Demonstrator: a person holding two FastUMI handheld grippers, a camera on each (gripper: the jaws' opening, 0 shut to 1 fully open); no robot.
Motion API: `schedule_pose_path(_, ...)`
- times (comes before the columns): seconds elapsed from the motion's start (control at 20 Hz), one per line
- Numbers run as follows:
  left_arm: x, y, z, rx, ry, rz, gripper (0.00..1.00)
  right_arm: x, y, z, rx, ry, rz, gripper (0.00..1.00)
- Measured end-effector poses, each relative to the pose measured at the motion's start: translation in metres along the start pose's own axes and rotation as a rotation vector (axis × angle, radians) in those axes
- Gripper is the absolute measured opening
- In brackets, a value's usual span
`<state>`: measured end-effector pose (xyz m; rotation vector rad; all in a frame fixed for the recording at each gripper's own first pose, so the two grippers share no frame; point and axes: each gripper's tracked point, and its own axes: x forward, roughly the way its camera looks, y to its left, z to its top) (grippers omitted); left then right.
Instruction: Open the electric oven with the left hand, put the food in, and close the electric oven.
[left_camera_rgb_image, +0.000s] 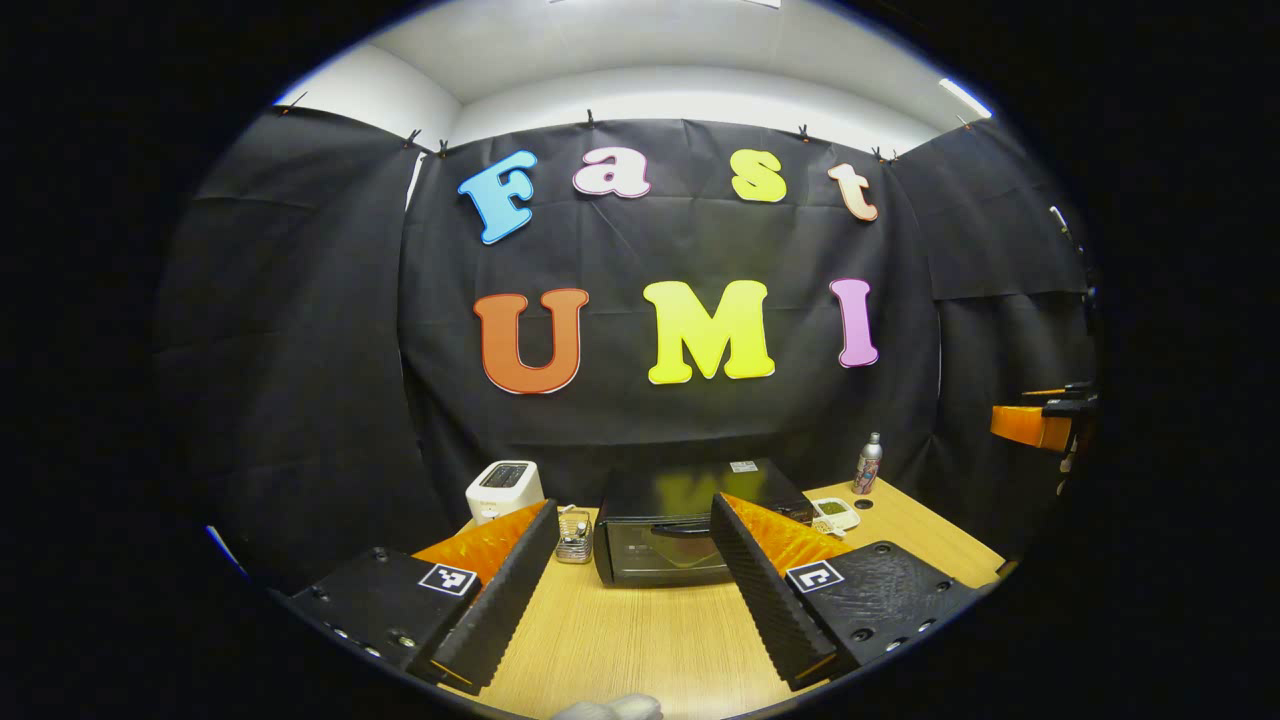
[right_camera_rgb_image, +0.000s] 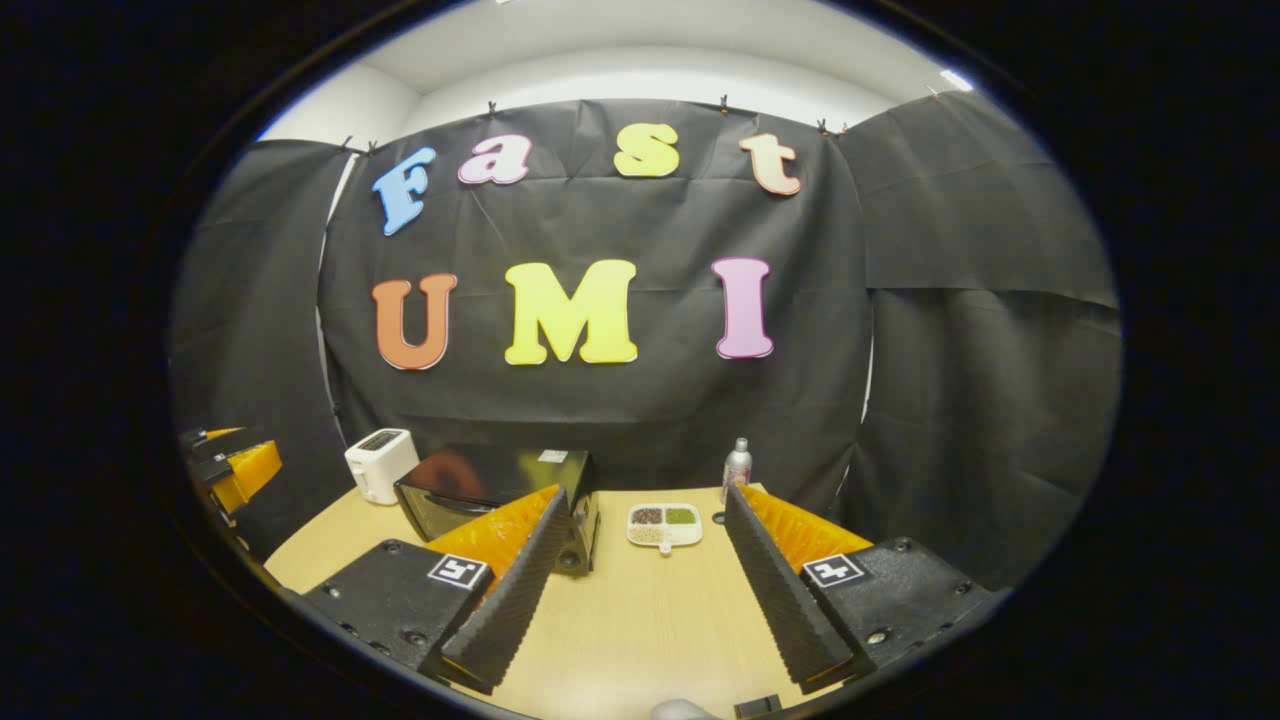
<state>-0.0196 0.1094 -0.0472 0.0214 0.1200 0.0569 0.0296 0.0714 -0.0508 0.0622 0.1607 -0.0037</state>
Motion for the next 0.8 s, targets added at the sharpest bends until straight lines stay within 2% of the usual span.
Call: schedule_pose_path(0.8, 0.0004, -0.0002, 0.002, 0.002, 0.005, 0.006, 0.96, 0.0048, 0.008, 0.0083, -0.012, -0.014, 0.028, 0.96)
